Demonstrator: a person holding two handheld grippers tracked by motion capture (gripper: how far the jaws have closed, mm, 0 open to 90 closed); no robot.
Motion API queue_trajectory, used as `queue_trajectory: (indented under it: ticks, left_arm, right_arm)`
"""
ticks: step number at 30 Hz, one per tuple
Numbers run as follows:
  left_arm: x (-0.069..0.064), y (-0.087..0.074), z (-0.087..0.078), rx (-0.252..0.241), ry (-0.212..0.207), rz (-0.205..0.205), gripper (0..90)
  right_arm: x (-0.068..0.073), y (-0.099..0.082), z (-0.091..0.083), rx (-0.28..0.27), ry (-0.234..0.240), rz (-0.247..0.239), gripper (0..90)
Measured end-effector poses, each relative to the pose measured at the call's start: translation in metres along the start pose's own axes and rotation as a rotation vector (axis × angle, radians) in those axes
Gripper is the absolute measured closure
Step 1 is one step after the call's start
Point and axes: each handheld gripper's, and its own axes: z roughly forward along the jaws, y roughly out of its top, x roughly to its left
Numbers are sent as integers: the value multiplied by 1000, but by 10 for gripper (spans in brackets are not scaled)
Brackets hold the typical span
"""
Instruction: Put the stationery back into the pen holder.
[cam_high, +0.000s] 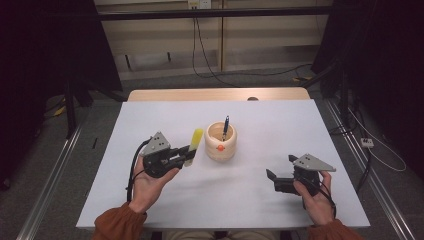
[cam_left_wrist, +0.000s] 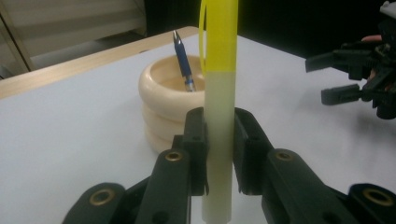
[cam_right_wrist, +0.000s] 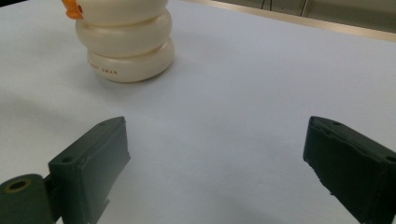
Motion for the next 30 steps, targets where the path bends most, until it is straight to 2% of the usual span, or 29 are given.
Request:
queue_trajectory:
  ticks: [5, 10, 15, 20, 27, 30]
  left_arm:
    - [5, 12, 8, -40, 12, -33, 774]
    - [9, 20, 22, -54, 16, -58, 774]
    - [11, 32, 33, -68, 24, -58, 774]
    - [15, 44, 43, -85, 27, -63, 773]
    - [19, 49, 61, -81, 32, -64, 773]
    - [19, 53, 68, -85, 38, -51, 773]
  right_arm:
    - [-4, -1, -1, -39, -28, 7, 65]
    - [-5, -3, 2, -19, -12, 22, 59]
    - [-4, -4, 3, -8, 15, 20, 50]
    - [-4, -4, 3, -8, 17, 9, 48]
    - [-4, -3, 3, -8, 26, 1, 46]
    - [-5, -3, 3, -6, 29, -1, 46]
